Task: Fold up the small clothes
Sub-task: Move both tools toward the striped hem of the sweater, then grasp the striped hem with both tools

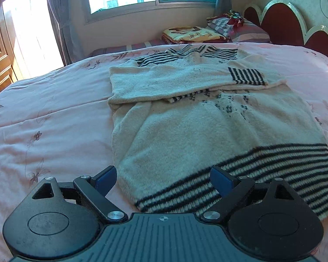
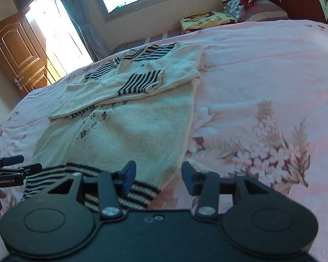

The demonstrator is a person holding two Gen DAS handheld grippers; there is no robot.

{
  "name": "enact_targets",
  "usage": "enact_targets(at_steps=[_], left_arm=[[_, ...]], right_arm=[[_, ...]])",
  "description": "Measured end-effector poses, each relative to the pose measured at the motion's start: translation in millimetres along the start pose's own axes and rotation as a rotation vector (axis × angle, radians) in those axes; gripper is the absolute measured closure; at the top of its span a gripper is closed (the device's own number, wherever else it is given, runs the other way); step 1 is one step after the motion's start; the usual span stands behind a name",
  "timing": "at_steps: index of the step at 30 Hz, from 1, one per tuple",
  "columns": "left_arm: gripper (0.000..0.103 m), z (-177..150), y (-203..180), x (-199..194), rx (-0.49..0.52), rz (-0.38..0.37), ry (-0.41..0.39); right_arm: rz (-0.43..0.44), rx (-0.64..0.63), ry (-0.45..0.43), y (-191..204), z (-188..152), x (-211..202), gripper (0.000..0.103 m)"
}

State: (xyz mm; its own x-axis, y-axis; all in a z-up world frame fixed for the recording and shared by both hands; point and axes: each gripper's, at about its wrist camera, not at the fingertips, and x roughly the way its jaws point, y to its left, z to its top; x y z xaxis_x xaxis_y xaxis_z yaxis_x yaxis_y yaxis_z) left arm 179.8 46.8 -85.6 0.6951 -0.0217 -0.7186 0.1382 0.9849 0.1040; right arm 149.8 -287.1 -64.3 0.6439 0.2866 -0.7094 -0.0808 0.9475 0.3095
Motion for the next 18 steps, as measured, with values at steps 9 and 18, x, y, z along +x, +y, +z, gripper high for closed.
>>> enact_targets(at_steps=[9, 18], left_arm=[[0.035, -63.9, 51.4, -28.0, -0.262, -0.165, 0.102], [0.035, -87.8, 78.3, -12.5, -0.568, -0.509, 0.119]], right_arm=[[0.118, 0.137, 0.095, -17.9, -42.6, -20.8, 0.053], [0.311, 0.389, 0.128, -50.0, -47.5, -9.3, 0.052]])
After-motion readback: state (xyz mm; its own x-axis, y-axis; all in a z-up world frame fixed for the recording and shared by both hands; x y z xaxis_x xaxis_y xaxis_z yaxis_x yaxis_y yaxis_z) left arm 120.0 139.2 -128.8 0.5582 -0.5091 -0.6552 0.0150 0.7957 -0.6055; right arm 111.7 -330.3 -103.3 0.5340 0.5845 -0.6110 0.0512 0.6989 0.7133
